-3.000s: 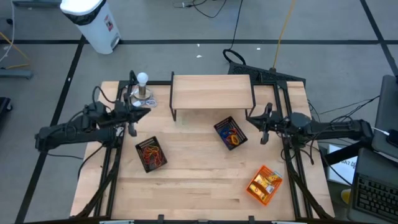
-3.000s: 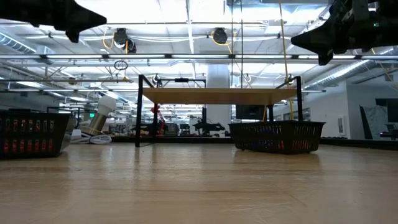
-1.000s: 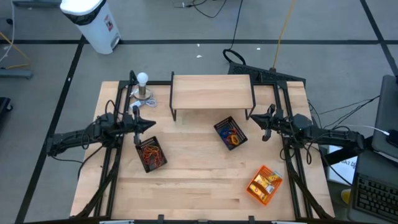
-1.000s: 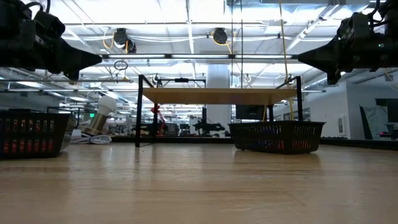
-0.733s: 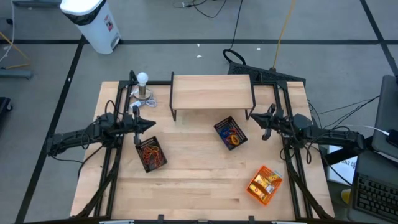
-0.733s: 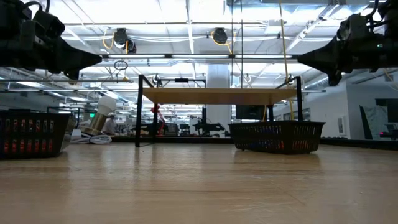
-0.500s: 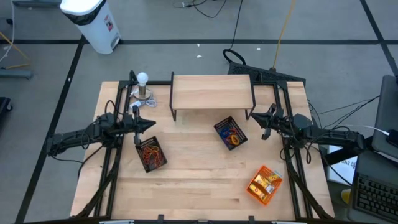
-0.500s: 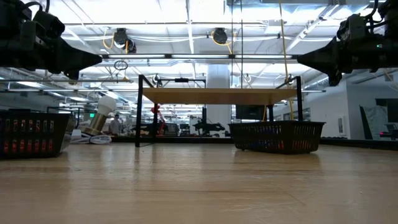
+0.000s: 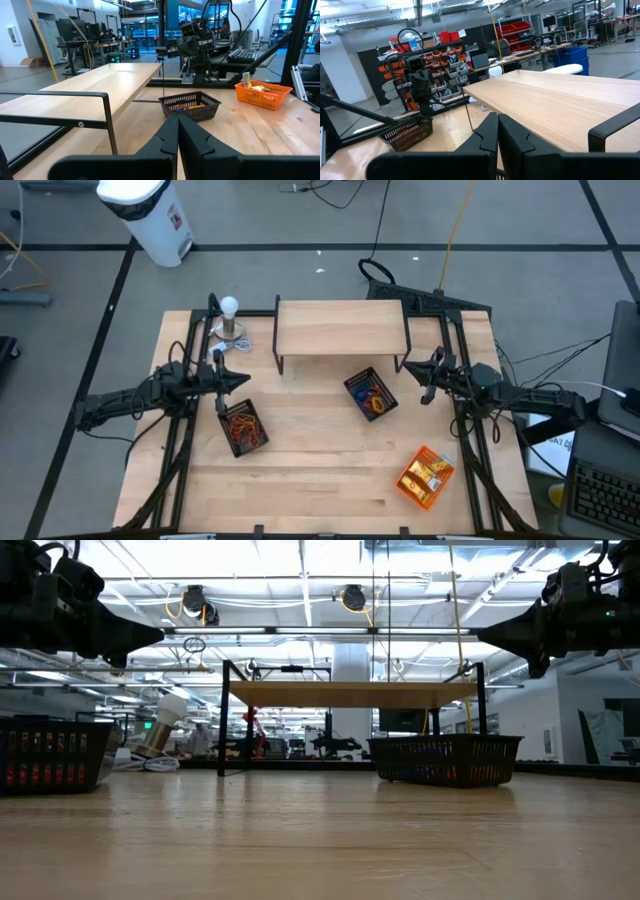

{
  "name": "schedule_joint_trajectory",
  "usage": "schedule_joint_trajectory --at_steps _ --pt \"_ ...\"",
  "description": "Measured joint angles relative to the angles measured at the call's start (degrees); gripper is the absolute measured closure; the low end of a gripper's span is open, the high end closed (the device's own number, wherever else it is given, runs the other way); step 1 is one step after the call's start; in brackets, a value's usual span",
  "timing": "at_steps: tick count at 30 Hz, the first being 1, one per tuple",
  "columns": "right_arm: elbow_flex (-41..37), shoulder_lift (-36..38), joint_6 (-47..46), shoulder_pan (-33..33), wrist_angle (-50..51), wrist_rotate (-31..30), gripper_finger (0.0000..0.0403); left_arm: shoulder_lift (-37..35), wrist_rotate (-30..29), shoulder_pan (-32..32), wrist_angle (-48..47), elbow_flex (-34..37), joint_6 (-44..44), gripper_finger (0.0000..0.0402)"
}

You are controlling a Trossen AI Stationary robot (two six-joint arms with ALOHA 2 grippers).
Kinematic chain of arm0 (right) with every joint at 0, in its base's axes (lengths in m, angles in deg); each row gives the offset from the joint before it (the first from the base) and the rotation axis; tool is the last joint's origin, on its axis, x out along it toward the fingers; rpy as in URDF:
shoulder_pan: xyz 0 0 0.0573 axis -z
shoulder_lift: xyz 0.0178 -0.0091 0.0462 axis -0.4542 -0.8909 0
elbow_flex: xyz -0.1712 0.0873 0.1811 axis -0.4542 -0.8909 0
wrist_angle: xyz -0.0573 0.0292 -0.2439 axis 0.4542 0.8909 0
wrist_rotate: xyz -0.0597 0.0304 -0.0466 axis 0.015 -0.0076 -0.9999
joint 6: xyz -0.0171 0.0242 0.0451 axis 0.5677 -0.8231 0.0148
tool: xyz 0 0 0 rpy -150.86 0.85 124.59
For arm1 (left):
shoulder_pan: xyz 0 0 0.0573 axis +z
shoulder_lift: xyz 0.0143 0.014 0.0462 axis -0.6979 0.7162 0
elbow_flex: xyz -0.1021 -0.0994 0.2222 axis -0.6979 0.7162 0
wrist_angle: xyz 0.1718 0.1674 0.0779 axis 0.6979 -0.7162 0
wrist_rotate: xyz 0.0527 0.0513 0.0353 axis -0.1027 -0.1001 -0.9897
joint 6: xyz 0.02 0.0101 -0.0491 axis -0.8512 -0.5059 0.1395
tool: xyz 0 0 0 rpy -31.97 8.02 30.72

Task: Pick & Place Office Desk Supplies
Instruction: Return to Home Position

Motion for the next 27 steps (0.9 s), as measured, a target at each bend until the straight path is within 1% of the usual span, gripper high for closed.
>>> schedule_joint_trajectory --at_steps 5,8,19,27 --pt "0.0 0.0 0.0 0.0 0.01 0.0 0.0403 0.0 -0.02 0.0 0.03 0.0 0.0 0.0382" --pt "0.0 0.0 0.0 0.0 -0.01 0.0 0.0403 0.0 -0.02 0.0 0.03 0.0 0.0 0.0379" --pt "0.0 0.0 0.0 0.0 0.0 0.03 0.0403 0.0 -0.04 0.0 0.06 0.0 0.0 0.0399" --pt "0.0 0.0 0.0 0.0 0.01 0.03 0.0403 0.0 -0.07 0.0 0.07 0.0 -0.01 0.0377"
